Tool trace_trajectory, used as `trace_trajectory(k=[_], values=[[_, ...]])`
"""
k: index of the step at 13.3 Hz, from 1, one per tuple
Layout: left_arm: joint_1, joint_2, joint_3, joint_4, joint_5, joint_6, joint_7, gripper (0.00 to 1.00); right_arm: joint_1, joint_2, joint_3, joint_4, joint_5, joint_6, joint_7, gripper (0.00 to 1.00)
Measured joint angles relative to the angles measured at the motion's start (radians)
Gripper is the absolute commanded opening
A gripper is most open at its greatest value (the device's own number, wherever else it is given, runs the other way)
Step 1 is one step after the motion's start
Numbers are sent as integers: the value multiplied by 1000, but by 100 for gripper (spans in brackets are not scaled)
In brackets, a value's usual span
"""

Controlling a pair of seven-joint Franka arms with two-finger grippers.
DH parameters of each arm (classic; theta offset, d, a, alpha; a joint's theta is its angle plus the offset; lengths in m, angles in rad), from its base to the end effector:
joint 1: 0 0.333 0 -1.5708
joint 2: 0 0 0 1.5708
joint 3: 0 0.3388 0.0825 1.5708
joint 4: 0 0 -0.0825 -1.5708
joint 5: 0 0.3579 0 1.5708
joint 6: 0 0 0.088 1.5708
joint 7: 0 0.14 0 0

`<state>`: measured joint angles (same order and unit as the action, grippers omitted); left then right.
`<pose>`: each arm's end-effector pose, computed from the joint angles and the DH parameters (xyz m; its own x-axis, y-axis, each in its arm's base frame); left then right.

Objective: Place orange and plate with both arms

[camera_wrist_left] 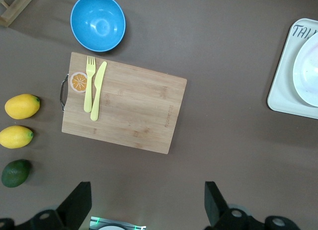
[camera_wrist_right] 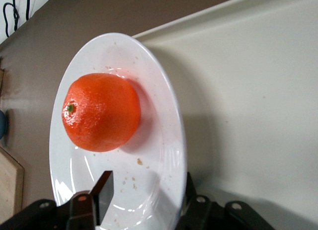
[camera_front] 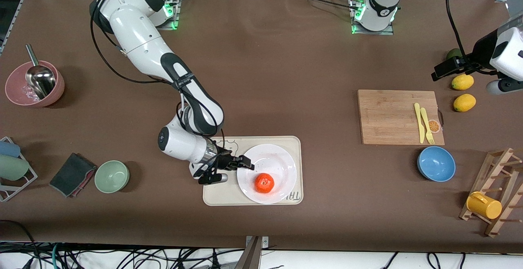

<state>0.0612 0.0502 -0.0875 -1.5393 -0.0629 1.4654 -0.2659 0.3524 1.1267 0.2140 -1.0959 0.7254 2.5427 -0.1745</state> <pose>0.5283 -0.0220 0.5936 0.9635 0.2301 -0.1367 0.2365 -0.9711 0.0324 0.7111 0.3817 0.1599 0.9862 -0.0271 0.1634 0.0862 -0.7584 -0.6461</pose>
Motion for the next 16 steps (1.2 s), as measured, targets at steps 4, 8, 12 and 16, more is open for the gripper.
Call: trace_trajectory(k=[4,8,12,16], values=[[0,0,0,0,0,0,0,100,-1,-55,-67,5,-114,-140,16,100],[0,0,0,0,0,-4,0,100,-4,-146,-132,10,-369,-349,84,100],[2,0,0,0,0,-5,0,100,-6,-254,-173,13,-666,-571,148,100],[6,0,0,1,0,-5,0,100,-17,-401,-312,24,-685,-747,148,100]])
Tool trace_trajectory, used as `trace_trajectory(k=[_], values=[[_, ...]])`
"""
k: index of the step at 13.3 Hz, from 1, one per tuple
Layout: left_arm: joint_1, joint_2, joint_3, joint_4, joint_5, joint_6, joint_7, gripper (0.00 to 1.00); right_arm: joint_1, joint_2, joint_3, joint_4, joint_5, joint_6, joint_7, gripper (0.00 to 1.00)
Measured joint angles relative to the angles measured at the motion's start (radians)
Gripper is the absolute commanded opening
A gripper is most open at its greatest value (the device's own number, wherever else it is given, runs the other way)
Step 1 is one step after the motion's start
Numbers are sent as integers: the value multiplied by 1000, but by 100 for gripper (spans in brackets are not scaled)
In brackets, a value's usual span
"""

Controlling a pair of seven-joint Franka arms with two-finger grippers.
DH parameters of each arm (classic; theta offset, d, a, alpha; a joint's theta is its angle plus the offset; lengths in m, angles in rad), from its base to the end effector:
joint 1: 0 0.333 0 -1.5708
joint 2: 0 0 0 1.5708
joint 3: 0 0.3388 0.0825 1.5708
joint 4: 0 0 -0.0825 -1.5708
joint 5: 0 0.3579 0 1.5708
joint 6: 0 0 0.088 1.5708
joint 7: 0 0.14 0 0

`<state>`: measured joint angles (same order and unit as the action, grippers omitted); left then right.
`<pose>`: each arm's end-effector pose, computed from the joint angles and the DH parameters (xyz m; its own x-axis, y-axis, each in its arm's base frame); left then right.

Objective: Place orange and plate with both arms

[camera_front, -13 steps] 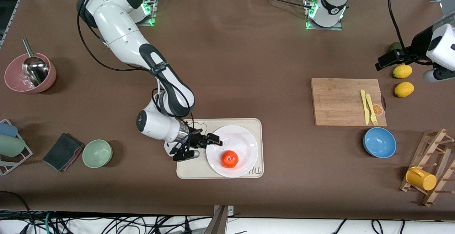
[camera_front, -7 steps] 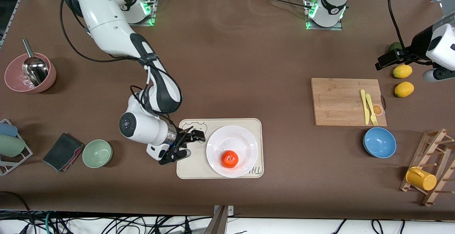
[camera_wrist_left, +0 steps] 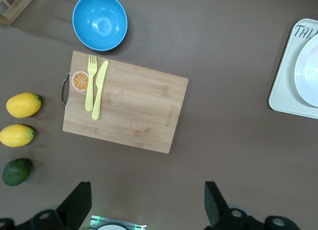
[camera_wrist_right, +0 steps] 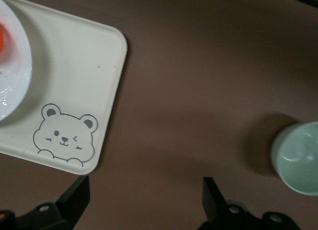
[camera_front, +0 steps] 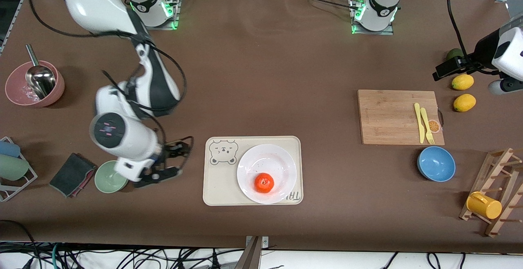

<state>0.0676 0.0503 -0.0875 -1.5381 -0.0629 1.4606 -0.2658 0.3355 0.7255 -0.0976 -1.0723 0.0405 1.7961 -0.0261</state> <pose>0.5279 -0.0187 0.5938 0.9616 0.2359 -0.1402 0.2425 -0.9696 0.0315 0.7138 0.2006 0.3928 0.9612 0.2758 0.0004 0.2757 -0.9609 0.0252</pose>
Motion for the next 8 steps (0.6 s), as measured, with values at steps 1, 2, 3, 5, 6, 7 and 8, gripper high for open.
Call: trace_trajectory(k=[1,2,3,5,6,7,8], values=[[0,0,0,0,0,0,0,100,-11,-45,-22,1,0,-68,-2,100],[1,0,0,0,0,0,0,100,-22,-89,-34,1,0,-149,-4,100],[1,0,0,1,0,0,0,100,-31,-126,-38,1,0,-235,-4,100],[2,0,0,1,0,0,0,100,-33,-177,-44,0,-1,-351,-3,100],[2,0,0,1,0,0,0,100,-31,-194,-54,0,-4,-368,-3,100],[2,0,0,1,0,0,0,100,-31,-208,-71,-1,-4,-376,-3,100],[2,0,0,1,0,0,0,100,-33,-224,-89,-4,-4,-388,-3,100]])
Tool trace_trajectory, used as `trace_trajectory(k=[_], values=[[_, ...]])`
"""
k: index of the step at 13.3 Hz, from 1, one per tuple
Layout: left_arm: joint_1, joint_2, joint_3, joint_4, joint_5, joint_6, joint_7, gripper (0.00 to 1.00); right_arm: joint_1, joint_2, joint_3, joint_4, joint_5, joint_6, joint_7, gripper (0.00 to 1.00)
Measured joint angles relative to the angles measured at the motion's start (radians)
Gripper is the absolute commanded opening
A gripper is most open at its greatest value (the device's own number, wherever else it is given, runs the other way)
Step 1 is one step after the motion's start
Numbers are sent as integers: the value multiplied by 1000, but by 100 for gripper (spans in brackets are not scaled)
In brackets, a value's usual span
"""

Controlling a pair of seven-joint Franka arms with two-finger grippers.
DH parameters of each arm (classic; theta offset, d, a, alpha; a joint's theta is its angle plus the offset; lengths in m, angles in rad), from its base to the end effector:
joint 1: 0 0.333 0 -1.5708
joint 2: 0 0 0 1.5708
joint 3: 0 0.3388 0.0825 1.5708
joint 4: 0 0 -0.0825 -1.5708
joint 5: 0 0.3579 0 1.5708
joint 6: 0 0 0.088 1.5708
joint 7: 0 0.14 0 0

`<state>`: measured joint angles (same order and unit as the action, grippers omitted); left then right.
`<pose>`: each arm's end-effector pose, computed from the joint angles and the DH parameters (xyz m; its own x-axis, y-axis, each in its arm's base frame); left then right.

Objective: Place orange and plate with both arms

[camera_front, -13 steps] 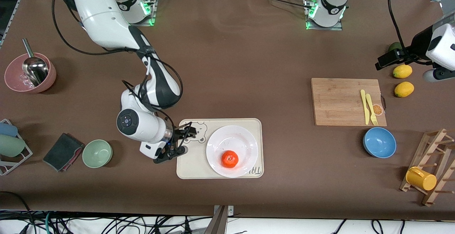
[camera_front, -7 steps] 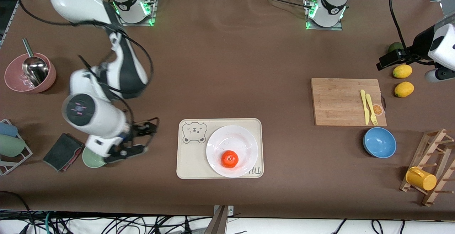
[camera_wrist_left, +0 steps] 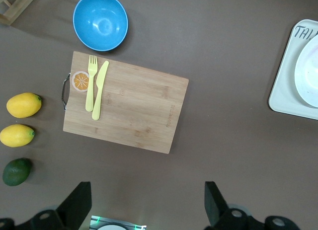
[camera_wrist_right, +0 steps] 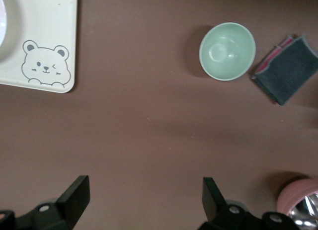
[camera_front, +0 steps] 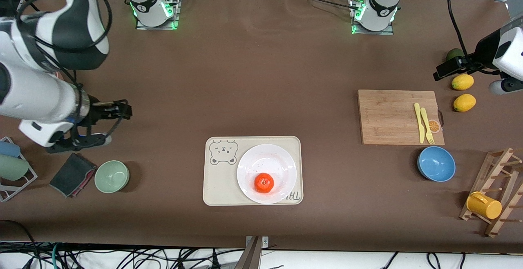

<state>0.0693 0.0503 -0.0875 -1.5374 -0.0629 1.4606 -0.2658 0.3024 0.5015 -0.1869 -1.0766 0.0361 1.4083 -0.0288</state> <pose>0.5279 -0.0178 0.5941 0.9613 0.2375 -0.1395 0.2441 -0.9692 0.0317 0.6461 0.1124 0.5211 0.9743 0.1557 -0.1630 0.1656 -0.9850 0.0486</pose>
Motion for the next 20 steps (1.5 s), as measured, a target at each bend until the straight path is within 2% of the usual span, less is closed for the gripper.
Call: trace_trajectory(k=[2,6,8,12,17,20], values=[[0,0,0,0,0,0,0,100,-20,-62,-21,-66,-1,-15,0,100],[0,0,0,0,0,0,0,100,-95,-285,-24,-366,-5,52,-14,100],[0,0,0,0,0,0,0,100,-142,-386,0,-461,-5,70,-15,100],[2,0,0,0,0,0,0,100,-175,-473,67,-521,-8,94,-10,100],[18,0,0,0,0,0,0,100,-255,-477,152,-538,-14,171,-10,100],[18,0,0,0,0,0,0,100,-264,-477,162,-547,-16,177,-10,100]])
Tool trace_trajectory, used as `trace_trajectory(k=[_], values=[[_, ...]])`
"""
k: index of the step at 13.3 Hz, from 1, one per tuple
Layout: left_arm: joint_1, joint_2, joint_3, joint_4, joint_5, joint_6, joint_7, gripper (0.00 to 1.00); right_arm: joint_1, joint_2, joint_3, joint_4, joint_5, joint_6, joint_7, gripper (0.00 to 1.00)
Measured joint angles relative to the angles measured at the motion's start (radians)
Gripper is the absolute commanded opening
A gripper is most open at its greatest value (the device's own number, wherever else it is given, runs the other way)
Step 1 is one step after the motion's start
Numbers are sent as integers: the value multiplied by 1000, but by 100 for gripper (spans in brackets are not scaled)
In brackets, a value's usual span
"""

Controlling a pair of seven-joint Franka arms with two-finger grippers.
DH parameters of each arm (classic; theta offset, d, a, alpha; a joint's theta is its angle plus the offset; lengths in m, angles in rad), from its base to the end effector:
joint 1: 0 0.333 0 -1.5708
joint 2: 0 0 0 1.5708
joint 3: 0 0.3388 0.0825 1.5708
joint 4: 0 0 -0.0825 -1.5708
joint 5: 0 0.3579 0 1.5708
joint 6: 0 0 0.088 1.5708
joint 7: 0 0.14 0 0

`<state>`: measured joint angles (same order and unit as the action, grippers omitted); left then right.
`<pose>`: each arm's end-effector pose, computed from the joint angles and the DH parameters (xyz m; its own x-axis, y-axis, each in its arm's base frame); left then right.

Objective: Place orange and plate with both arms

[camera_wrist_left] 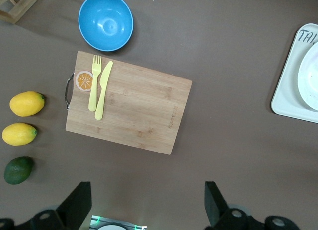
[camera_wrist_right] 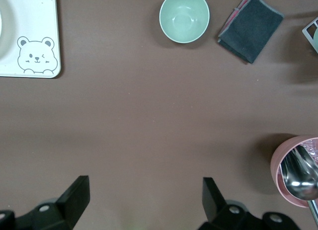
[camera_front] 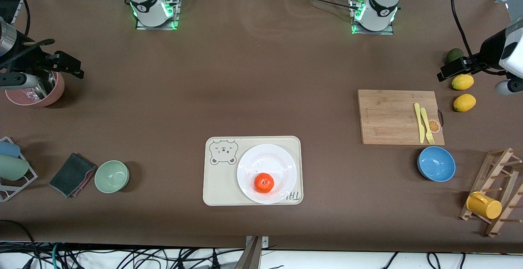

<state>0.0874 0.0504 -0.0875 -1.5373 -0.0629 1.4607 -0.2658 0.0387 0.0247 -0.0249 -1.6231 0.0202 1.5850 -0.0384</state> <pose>0.5282 -0.0082 0.5941 0.9569 0.2549 -0.1394 0.2616 -0.9647 0.0317 0.5330 0.0103 0.5792 0.9967 0.0518 -0.0620 0.0506 -0.9985 -0.0219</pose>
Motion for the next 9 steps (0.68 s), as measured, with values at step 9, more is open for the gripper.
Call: trace_trajectory(k=[9], values=[[7,-8,0,4,0,-4,0,100,-2,0,2,0,-3,6,-1,100]])
